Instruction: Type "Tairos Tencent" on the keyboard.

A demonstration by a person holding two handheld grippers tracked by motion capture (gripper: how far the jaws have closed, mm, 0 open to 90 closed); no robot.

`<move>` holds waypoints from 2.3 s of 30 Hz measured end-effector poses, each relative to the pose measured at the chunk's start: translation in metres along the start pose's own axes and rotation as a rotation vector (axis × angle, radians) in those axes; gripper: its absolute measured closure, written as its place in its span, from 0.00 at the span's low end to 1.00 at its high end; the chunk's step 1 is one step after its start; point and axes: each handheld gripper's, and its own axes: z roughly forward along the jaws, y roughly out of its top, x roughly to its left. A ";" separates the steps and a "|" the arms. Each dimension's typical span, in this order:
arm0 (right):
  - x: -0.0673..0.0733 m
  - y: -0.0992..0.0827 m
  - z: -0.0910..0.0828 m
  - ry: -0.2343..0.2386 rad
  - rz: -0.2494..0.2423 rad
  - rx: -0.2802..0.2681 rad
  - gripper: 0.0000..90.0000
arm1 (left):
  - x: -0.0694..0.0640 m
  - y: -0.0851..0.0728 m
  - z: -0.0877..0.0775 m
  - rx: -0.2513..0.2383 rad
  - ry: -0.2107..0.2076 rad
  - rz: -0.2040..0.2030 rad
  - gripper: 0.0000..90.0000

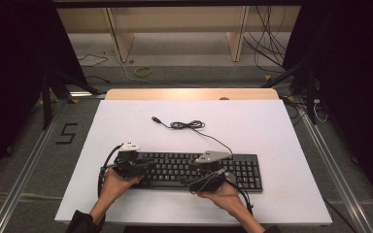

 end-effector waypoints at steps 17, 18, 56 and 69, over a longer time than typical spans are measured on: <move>0.002 0.003 0.003 0.000 -0.008 -0.002 0.40 | -0.001 -0.004 -0.010 -0.042 -0.029 -0.048 0.48; 0.002 0.003 0.003 0.000 -0.007 -0.003 0.40 | -0.001 -0.004 -0.011 -0.044 -0.030 -0.050 0.47; 0.007 0.010 0.038 0.001 -0.050 0.069 0.97 | -0.006 -0.016 -0.027 -0.125 -0.070 -0.042 0.34; 0.010 0.007 0.052 -0.008 -0.059 0.107 1.00 | -0.006 -0.020 -0.028 -0.118 -0.071 -0.040 0.34</move>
